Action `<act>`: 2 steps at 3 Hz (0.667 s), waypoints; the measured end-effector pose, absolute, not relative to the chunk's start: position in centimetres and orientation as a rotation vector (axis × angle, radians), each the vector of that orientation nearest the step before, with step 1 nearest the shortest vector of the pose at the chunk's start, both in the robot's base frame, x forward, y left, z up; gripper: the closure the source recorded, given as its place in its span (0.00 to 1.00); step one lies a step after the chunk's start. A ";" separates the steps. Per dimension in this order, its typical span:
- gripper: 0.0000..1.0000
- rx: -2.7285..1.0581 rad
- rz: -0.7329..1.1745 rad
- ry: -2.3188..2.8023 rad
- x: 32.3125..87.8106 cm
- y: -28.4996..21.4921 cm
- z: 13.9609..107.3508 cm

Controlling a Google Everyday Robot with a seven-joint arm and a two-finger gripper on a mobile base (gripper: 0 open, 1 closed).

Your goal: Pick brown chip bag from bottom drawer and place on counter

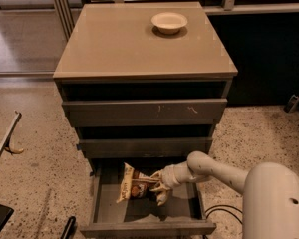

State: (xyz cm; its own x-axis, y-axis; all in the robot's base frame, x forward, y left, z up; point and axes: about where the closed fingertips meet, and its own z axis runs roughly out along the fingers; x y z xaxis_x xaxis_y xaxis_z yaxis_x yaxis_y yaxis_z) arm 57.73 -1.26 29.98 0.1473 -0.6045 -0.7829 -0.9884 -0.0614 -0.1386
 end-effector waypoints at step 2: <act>1.00 -1.876 0.584 1.478 55.1 -5.3 43.5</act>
Offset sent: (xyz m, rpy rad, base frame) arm -0.0340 -0.0650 0.2376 -0.1719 -0.1783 0.0812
